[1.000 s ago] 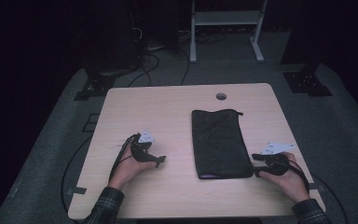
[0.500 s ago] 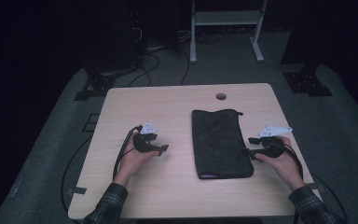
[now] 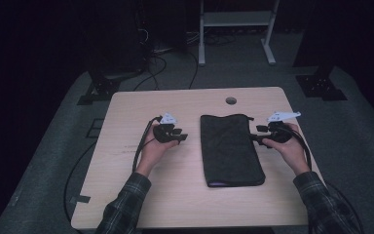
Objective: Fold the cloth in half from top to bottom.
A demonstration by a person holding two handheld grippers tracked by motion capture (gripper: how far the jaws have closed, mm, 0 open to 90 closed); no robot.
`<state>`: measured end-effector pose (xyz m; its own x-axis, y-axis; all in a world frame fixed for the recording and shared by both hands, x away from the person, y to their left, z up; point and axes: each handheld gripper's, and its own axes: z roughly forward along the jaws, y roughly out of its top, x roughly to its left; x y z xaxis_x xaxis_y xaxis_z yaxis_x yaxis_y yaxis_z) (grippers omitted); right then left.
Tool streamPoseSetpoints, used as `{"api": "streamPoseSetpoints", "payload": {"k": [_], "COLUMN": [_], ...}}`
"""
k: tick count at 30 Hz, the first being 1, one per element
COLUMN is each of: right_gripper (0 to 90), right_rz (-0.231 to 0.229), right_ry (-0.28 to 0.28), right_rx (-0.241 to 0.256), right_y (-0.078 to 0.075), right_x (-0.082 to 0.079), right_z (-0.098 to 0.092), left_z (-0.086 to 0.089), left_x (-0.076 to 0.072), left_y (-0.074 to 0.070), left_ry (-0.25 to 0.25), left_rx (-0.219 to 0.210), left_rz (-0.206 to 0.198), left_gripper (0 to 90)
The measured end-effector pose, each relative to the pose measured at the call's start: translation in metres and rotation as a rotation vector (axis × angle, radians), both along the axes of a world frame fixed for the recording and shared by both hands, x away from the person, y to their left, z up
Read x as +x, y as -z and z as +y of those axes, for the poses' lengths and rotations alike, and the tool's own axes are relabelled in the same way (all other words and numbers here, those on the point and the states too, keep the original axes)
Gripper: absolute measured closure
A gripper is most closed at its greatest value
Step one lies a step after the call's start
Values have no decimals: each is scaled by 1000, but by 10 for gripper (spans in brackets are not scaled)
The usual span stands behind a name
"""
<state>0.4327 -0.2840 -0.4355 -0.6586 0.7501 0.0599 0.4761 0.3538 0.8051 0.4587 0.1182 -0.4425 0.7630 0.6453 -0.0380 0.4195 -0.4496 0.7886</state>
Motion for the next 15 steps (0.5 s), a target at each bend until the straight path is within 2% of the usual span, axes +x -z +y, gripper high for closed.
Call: {"api": "streamPoseSetpoints", "payload": {"k": [4,8,10,13,15], "right_gripper": [426,431,431,430,423], "right_rz": [-5,-9,-13,2,1], "right_ry": [2,5,16,26,43], "right_rx": [-2,-11,2,-19,-3], "right_y": [-5,-7,-4,2,8], "right_x": [18,37,46,60,68], "right_z": [5,11,13,18,19], "left_z": [-11,-22,-27,-36,-41], "left_x": [15,29,36,47,54], "left_y": [-4,-6,-5,-1,3], "left_ry": [-9,-25,-33,-41,-50], "left_rx": [-30,-25,-21,-14,-12], "left_rz": [6,-1,-2,2,4], "left_gripper": [700,668,656,624,605]}}
